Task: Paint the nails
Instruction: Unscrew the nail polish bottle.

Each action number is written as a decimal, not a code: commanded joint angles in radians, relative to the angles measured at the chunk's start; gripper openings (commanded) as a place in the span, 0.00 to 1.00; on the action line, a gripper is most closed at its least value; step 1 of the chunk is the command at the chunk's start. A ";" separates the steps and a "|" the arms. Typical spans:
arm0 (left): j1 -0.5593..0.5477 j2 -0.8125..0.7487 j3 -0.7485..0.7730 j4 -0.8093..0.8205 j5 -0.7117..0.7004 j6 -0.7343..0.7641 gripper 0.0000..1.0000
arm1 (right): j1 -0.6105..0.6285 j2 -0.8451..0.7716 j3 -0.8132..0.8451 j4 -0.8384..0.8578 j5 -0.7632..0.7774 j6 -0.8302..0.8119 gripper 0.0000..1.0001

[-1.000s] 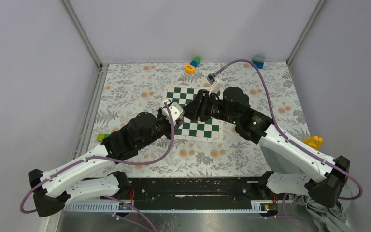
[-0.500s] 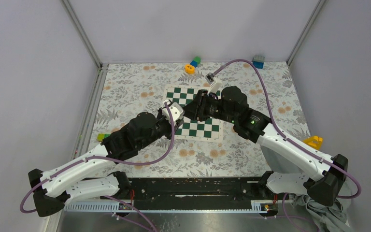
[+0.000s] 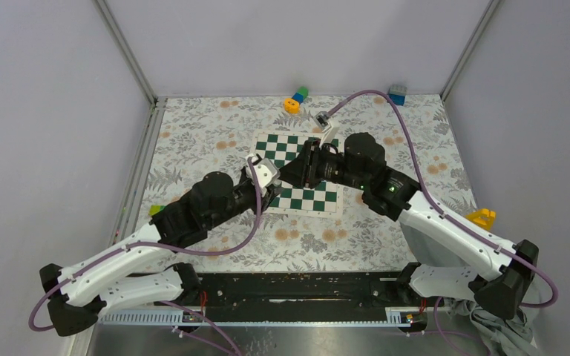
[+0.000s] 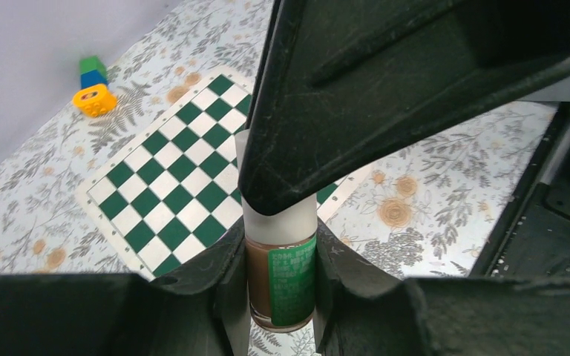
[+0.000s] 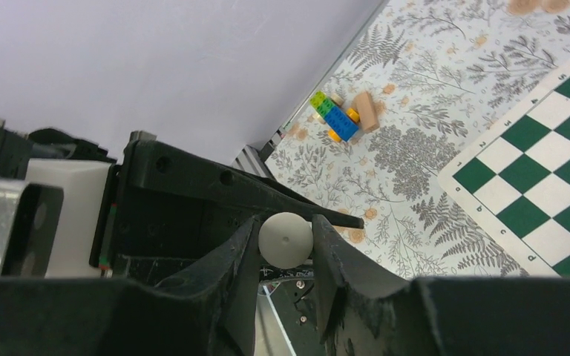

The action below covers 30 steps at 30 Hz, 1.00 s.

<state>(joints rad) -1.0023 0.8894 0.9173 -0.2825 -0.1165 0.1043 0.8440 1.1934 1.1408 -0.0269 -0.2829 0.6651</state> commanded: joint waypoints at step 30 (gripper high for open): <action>0.116 0.031 0.072 0.099 1.023 -0.101 0.00 | 0.000 -0.176 -0.022 0.138 -0.475 -0.260 0.00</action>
<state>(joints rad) -0.8680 0.8928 0.9577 -0.2367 0.7681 -0.0322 0.8429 1.0225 1.1038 -0.0311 -0.7197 0.3954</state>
